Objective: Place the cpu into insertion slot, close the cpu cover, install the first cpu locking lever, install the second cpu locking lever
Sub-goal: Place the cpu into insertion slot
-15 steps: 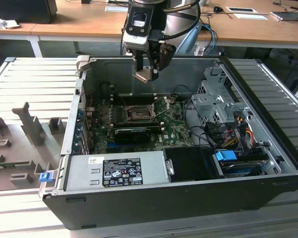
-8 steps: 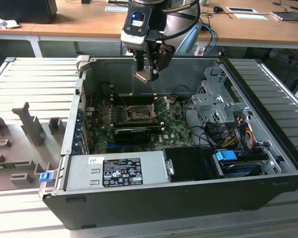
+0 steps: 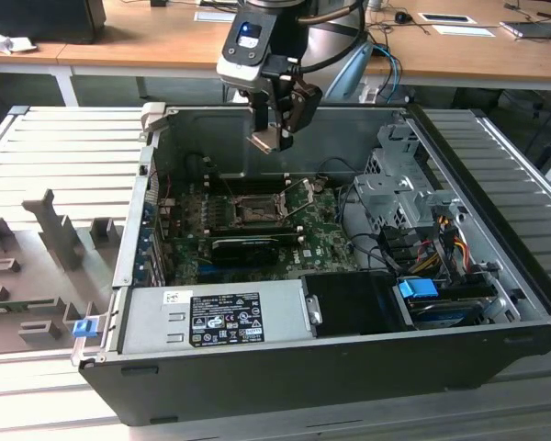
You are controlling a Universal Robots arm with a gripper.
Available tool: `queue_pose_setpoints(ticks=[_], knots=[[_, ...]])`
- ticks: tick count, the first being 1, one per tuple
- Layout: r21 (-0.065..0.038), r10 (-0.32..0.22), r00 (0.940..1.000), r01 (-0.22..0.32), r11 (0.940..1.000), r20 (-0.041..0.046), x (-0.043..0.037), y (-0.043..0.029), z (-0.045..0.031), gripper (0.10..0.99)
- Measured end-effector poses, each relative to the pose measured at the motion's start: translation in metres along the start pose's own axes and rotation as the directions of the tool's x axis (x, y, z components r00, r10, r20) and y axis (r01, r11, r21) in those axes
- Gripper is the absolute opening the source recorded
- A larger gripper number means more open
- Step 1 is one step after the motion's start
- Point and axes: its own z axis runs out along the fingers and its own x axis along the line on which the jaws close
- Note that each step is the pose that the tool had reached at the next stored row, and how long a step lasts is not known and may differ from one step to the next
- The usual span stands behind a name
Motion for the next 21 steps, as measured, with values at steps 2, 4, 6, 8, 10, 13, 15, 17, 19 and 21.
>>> queue_pose_setpoints(ticks=[2,4,6,8,10,13,15,17,19,21], knots=[[-0.002,0.061,0.9981,-0.061,0.9981,0.0054,0.0000,0.0000,0.0001,0.525],[-0.004,0.123,0.9923,-0.123,0.9924,0.0108,0.0000,0.0000,0.0001,0.525],[-0.005,0.173,0.9848,-0.173,0.9849,0.0150,0.0000,0.0000,0.0002,0.525],[-0.007,0.206,0.9783,-0.206,0.9785,0.0178,0.0000,0.0000,0.0003,0.525],[-0.008,0.239,0.9708,-0.239,0.9710,0.0206,0.0000,0.0000,0.0003,0.525],[-0.011,0.293,0.9558,-0.293,0.9561,0.0250,0.0000,0.0000,0.0004,0.525],[-0.012,0.323,0.9460,-0.323,0.9464,0.0275,0.0000,0.0000,0.0005,0.525],[-0.015,0.365,0.9306,-0.365,0.9311,0.0308,0.0000,0.0000,0.0006,0.525],[-0.018,0.416,0.9085,-0.416,0.9092,0.0349,0.0000,-0.0001,0.0008,0.525],[-0.019,0.435,0.8995,-0.435,0.9003,0.0370,0.0000,-0.0001,0.0014,0.525]])
